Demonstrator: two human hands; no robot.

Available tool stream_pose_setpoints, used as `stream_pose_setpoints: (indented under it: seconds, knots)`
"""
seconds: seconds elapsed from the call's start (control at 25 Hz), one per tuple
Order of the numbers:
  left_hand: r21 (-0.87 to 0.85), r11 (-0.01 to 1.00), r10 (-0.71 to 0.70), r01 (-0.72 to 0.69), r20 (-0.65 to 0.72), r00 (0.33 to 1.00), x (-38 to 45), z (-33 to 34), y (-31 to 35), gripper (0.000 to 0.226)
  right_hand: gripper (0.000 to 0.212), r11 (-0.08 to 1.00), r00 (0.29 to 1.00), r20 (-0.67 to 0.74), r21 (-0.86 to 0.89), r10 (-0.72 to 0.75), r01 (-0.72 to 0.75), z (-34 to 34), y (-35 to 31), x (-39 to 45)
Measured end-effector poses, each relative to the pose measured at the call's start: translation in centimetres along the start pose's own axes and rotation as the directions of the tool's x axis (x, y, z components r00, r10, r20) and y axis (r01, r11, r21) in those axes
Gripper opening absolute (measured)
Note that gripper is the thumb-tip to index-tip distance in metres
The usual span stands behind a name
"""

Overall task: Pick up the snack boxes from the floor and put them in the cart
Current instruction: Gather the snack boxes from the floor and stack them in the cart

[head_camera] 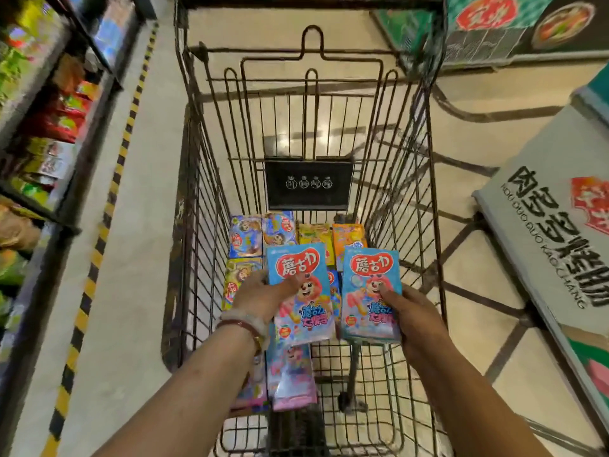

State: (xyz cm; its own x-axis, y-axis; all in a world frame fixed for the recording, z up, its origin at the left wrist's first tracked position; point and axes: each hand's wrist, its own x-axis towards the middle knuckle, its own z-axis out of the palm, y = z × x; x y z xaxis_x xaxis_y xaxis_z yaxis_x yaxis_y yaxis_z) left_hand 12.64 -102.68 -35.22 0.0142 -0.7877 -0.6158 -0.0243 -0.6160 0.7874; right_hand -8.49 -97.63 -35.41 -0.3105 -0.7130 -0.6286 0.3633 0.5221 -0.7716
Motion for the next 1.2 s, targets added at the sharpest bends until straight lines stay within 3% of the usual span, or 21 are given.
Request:
stream_pose_setpoints:
  seconds: [0.16,0.36,0.44,0.56,0.68,0.88,0.92,1.0,1.08,1.16,1.2]
  knots:
    - [0.181,0.98,0.103,-0.085,-0.094,0.99,9.3,2.3,-0.4,0.017,0.01,0.986,0.981,-0.156,-0.141,-0.117,0.095,2.1,2.3,10.1]
    - [0.429,0.884,0.288,-0.188,-0.182,0.94,18.6,5.6,-1.8,0.058,0.025,0.923,0.931,-0.259,-0.352,-0.257,0.157,4.0,5.3,20.2]
    - [0.498,0.834,0.355,-0.237,-0.157,0.922,21.4,6.5,-2.8,0.063,0.035,0.883,0.912,-0.281,-0.444,-0.3,0.154,4.2,5.8,22.5]
    - [0.568,0.772,0.413,-0.284,-0.109,0.904,24.1,7.5,-3.9,0.071,0.044,0.754,0.906,-0.233,-0.644,-0.353,0.128,4.4,5.7,24.5]
    - [0.64,0.701,0.437,-0.314,-0.038,0.898,25.7,8.1,-4.4,0.08,0.042,0.652,0.927,-0.222,-0.757,-0.303,0.032,4.6,5.3,25.8]
    - [0.677,0.664,0.455,-0.319,-0.027,0.89,25.1,9.7,-5.7,0.073,0.046,0.431,0.885,-0.108,-0.895,-0.454,0.112,5.0,6.6,25.9]
    - [0.724,0.6,0.523,-0.34,-0.033,0.852,25.0,9.9,-6.2,0.071,0.048,0.36,0.879,-0.064,-0.924,-0.473,0.127,5.1,6.8,25.8]
    - [0.852,0.362,0.64,-0.378,0.067,0.765,25.0,9.7,-6.9,0.068,0.047,0.257,0.849,0.023,-0.949,-0.527,0.185,5.1,7.4,25.9]
    - [0.914,0.144,0.502,-0.379,0.263,0.824,24.6,9.3,-6.7,0.057,0.043,0.151,0.82,0.079,-0.969,-0.567,0.197,5.3,8.1,26.2]
    - [0.918,0.098,0.335,-0.384,0.333,0.882,24.3,8.8,-6.9,0.057,0.047,0.044,0.817,0.14,-0.979,-0.559,0.198,5.9,8.2,26.7]
    - [0.919,0.082,0.318,-0.386,0.343,0.884,24.4,8.5,-6.8,0.058,0.049,0.025,0.833,0.162,-0.978,-0.529,0.207,6.3,7.9,26.9]
